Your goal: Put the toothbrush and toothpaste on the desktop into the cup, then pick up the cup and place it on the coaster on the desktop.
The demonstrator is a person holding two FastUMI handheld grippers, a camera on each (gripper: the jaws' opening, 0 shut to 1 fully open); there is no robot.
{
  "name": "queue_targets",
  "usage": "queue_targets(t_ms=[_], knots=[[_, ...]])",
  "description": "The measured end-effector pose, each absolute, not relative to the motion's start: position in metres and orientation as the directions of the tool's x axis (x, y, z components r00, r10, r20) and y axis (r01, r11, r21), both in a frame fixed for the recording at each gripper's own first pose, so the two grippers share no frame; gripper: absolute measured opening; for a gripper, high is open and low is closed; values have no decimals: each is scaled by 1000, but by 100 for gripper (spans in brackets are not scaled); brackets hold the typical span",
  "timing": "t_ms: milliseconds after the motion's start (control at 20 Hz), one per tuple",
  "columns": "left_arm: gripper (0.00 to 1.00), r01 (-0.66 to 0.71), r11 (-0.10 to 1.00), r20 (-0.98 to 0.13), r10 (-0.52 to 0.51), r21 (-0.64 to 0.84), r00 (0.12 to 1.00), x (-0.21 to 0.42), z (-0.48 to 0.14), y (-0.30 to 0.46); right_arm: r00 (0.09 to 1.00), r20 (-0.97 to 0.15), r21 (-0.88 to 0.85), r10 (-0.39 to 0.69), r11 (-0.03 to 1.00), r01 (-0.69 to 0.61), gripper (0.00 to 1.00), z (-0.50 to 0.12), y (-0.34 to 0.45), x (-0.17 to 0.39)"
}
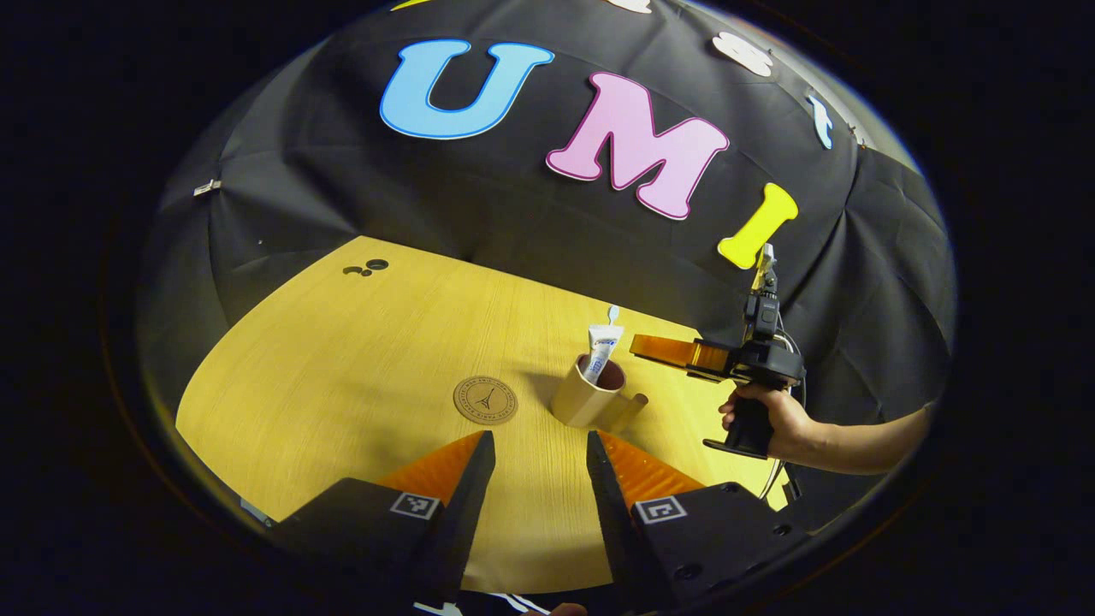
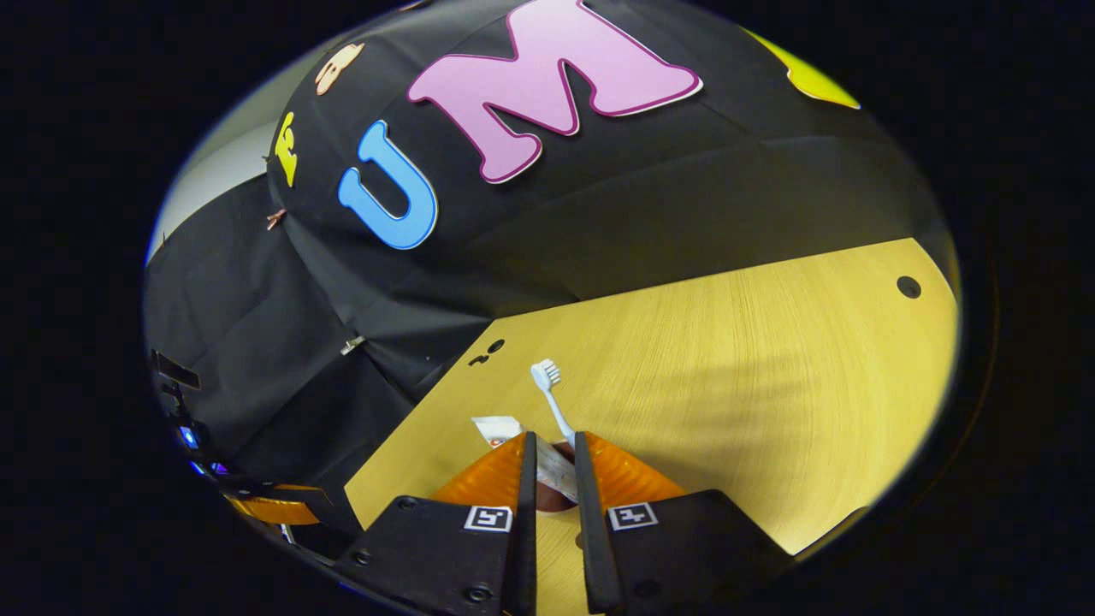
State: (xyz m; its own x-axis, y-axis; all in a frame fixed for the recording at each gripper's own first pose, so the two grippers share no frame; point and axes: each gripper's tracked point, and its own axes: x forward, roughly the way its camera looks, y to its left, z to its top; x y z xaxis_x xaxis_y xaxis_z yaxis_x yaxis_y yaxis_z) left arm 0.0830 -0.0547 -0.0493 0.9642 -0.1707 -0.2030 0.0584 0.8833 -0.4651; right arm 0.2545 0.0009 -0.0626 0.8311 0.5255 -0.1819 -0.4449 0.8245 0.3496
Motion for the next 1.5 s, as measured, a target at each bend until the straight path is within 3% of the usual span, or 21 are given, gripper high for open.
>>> queue_targets(t_ms=[100, 150, 200, 300, 350, 400, 500, 550, 600, 1500], knots=[[68, 65, 880, -195, -175, -471, 965, 83, -48, -54, 835, -192, 331, 516, 835, -440, 28, -62, -1, 249], [68, 69, 877, -189, -178, -475, 966, 84, -48, -53, 837, -209, 317, 506, 845, -431, 22, -65, -3, 245], [68, 72, 875, -185, -181, -478, 966, 83, -47, -52, 841, -229, 300, 490, 858, -418, 34, -68, -6, 244], [68, 75, 874, -182, -182, -480, 966, 81, -49, -50, 843, -263, 260, 470, 876, -407, 36, -73, -10, 234], [68, 75, 874, -180, -182, -480, 967, 81, -50, -49, 843, -282, 234, 458, 885, -402, 27, -77, -12, 231], [68, 76, 873, -180, -183, -482, 967, 79, -50, -48, 838, -304, 206, 452, 891, -406, 39, -81, -13, 226], [68, 76, 871, -180, -184, -485, 966, 77, -54, -46, 830, -356, 137, 429, 903, -408, 42, -93, -17, 217], [68, 74, 871, -182, -184, -486, 966, 76, -56, -45, 825, -380, 104, 418, 906, -411, 34, -98, -18, 214], [68, 72, 870, -185, -184, -487, 965, 76, -58, -44, 818, -409, 71, 404, 908, -412, 45, -106, -19, 211], [68, 7, 837, -227, -156, -547, 961, 77, -85, -12, 652, -706, -63, 276, 892, -447, 45, -186, -6, 238]])
